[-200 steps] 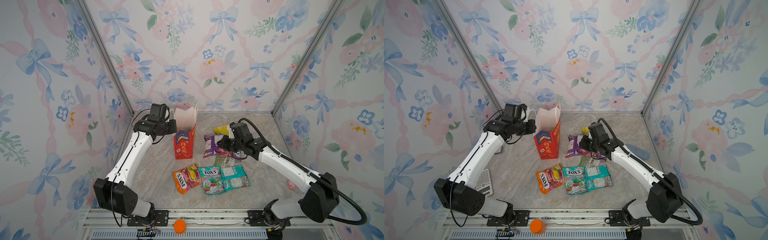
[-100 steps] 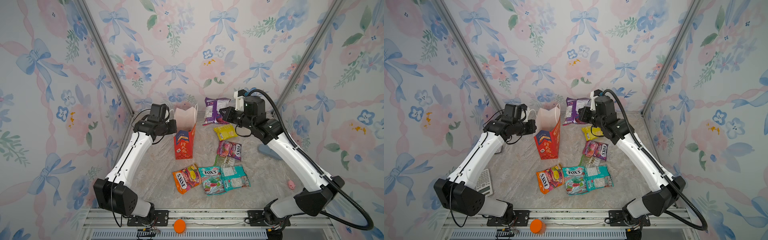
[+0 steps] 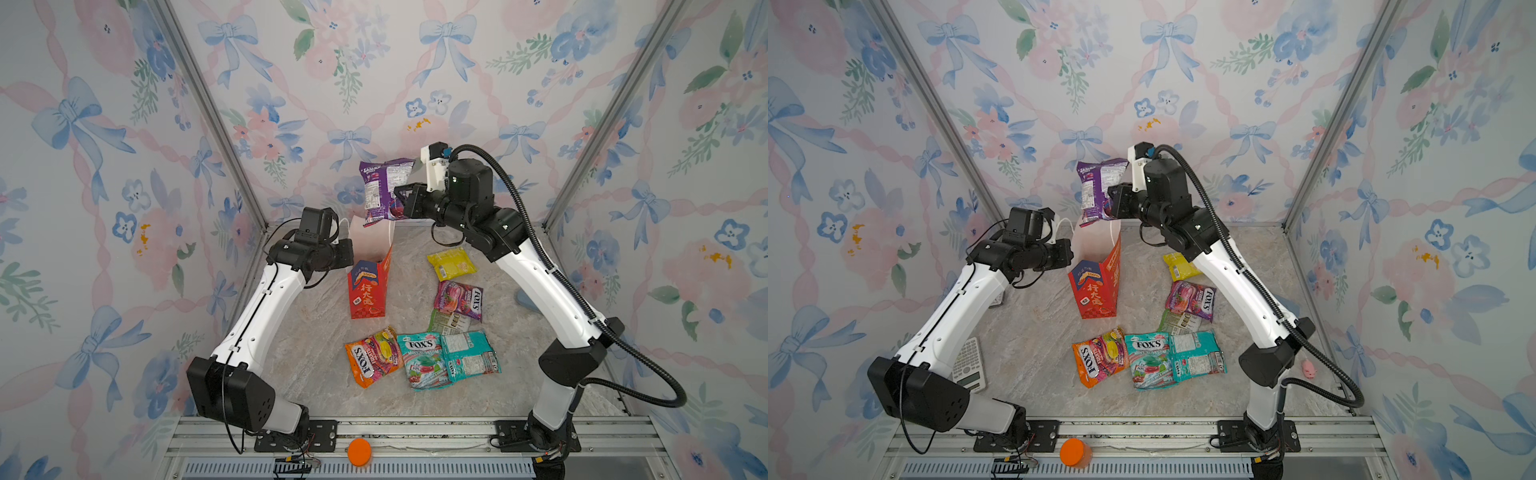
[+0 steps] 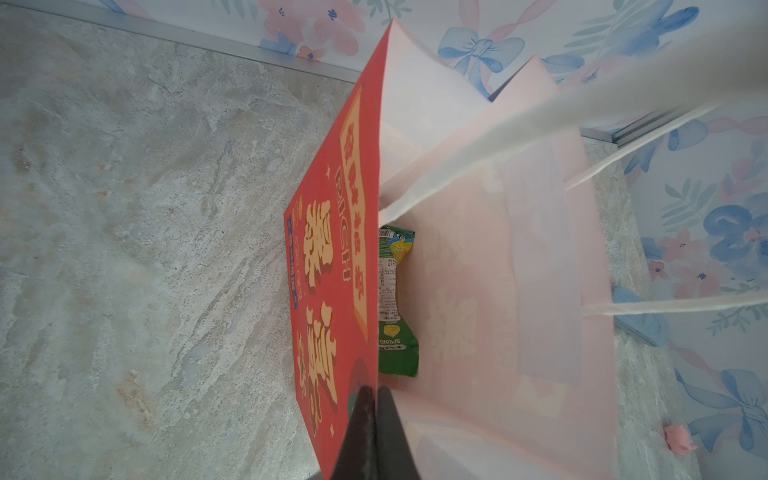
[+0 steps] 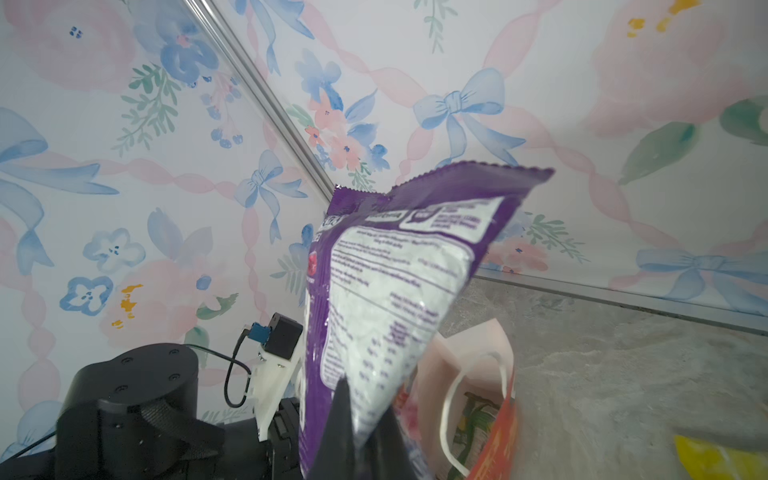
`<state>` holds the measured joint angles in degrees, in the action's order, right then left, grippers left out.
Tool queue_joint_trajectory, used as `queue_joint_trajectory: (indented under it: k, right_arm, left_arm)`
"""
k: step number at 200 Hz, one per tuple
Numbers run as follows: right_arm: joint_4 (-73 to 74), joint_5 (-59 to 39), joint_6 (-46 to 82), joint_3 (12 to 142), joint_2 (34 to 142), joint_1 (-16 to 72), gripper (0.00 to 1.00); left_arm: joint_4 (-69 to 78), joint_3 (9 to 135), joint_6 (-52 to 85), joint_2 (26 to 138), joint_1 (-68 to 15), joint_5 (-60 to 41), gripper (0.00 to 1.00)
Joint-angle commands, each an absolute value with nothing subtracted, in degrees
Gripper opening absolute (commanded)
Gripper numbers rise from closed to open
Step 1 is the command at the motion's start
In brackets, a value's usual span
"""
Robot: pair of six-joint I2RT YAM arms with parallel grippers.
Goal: Place the snacks into the paper bag
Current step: 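Lift the purple packet and carry it over the bag with the right gripper, then lower the purple packet into the bag and open the right gripper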
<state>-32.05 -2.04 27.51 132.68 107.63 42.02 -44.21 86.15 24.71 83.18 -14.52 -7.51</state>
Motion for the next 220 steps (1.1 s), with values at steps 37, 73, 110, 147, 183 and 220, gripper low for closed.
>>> queue_joint_trajectory:
  k: [37,73,110,147,183,220]
  right_arm:
    - [-40.32,0.51,24.13,145.03,116.89,43.36,0.00]
    - [-42.69,4.28,21.66,142.54,116.36,43.42,0.00]
    - [-42.28,6.64,20.35,135.57,113.28,43.74,0.00]
    - [-42.47,7.12,19.84,131.91,111.65,45.03,0.00]
    - [-41.80,6.28,20.88,129.98,110.96,46.31,0.00]
    - [-39.85,3.64,23.67,127.92,110.78,46.93,0.00]
  left_arm:
    - [-44.73,85.58,24.81,82.67,-14.04,-8.44,0.00]
    - [-44.72,85.47,24.84,82.86,-14.03,-8.52,0.00]
    - [-44.71,85.64,24.60,83.13,-14.02,-8.42,0.00]
    - [-44.73,85.67,24.51,83.22,-14.04,-8.53,0.00]
    - [-44.70,85.52,24.43,83.06,-14.04,-8.50,0.00]
    - [-44.59,85.38,24.43,82.79,-14.06,-8.55,0.00]
